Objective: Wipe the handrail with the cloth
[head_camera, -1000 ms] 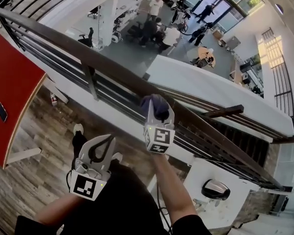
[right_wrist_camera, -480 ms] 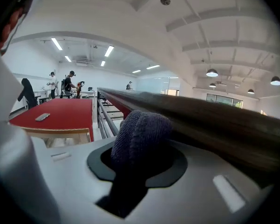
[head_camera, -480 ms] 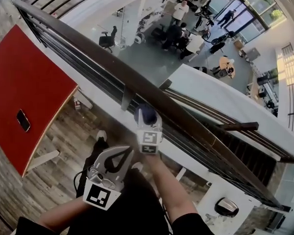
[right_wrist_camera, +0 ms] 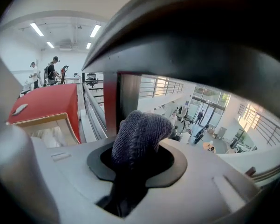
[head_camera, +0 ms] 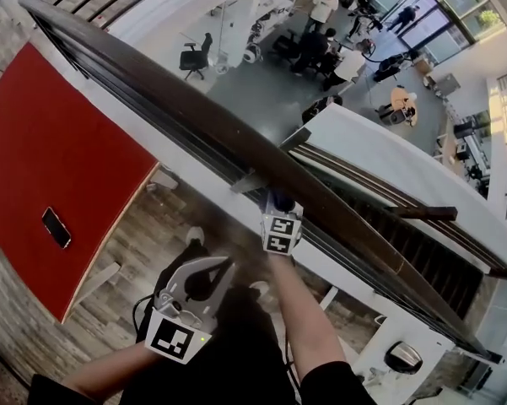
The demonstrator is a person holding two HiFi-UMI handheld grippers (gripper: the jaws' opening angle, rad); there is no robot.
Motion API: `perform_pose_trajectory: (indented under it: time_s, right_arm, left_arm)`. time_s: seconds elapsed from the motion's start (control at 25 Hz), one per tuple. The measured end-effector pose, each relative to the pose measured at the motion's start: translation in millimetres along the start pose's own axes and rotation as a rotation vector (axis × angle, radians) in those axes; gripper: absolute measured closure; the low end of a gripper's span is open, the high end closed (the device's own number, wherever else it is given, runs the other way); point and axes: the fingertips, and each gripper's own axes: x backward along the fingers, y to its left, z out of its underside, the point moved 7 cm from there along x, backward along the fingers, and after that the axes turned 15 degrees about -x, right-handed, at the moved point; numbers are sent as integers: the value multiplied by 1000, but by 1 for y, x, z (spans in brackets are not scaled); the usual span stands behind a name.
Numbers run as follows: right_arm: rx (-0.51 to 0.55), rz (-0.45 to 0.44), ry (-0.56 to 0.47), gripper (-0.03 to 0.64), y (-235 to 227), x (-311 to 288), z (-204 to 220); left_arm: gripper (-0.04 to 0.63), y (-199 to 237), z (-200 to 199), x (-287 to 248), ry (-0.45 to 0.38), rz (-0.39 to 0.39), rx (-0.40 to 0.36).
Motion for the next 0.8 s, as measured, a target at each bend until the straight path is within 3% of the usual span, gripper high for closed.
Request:
perform_pose_trajectory:
  time_s: [0.44,0.8]
  right_arm:
    - [-61,65,36,506,-7,-21,11]
    - [-149,136,-8,505,-3,-18,16]
  left_arm:
    - [597,21,13,-26,22,104,-1]
    - [597,35,23,-51,47,76,74]
